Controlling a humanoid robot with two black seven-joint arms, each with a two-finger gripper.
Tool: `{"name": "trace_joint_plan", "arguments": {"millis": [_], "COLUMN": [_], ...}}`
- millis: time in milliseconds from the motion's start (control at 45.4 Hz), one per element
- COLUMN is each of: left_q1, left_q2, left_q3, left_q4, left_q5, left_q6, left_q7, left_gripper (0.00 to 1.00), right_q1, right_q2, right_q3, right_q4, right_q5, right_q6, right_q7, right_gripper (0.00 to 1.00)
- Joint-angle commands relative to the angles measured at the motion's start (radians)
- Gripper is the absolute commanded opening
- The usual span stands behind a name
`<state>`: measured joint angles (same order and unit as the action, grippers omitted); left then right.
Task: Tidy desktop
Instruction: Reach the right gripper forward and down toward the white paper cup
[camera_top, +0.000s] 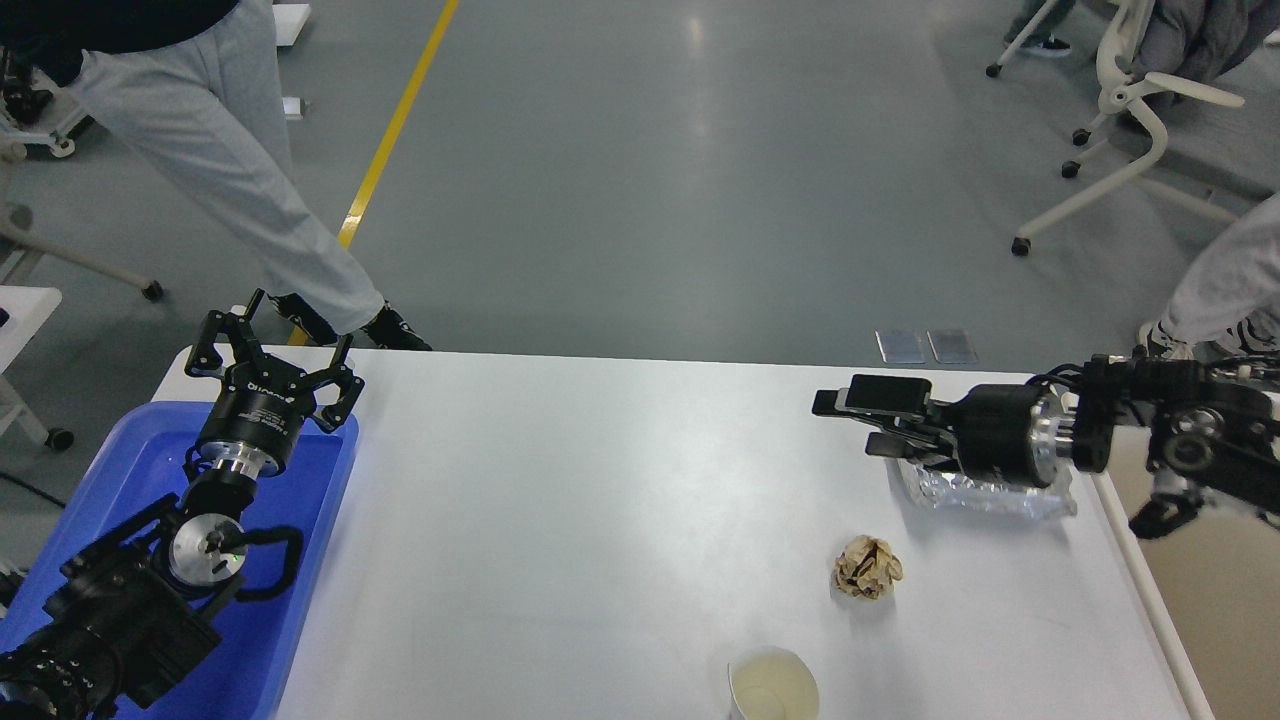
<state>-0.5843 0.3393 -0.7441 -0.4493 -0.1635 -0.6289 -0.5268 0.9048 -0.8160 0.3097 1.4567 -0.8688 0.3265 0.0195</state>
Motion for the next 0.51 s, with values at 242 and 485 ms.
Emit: {"name": "trace_joint_plan", "arguments": {"millis": [242,485], "left_q1": [0.000,0.000], "left_q2": [0.000,0.000], "left_q3": [-0.001,-0.001], "left_q4": [0.000,0.000], "left_q5": [-0.001,-0.001], "left_q6": [-0.005,-0.006], "left_q7": [0.001,0.001], "left_gripper": [1.00,1.00], "right_q1": [0.491,0.517], "right_q2": [0.205,0.316], "right_q3": [-0.474,-0.616], "right_q4": [0.019,0.031], "right_q5": [-0.140,-0.306], "right_q6": [0.149,0.177], "right_q7": [-0.020,0.002], "right_gripper": [1.00,1.00]}}
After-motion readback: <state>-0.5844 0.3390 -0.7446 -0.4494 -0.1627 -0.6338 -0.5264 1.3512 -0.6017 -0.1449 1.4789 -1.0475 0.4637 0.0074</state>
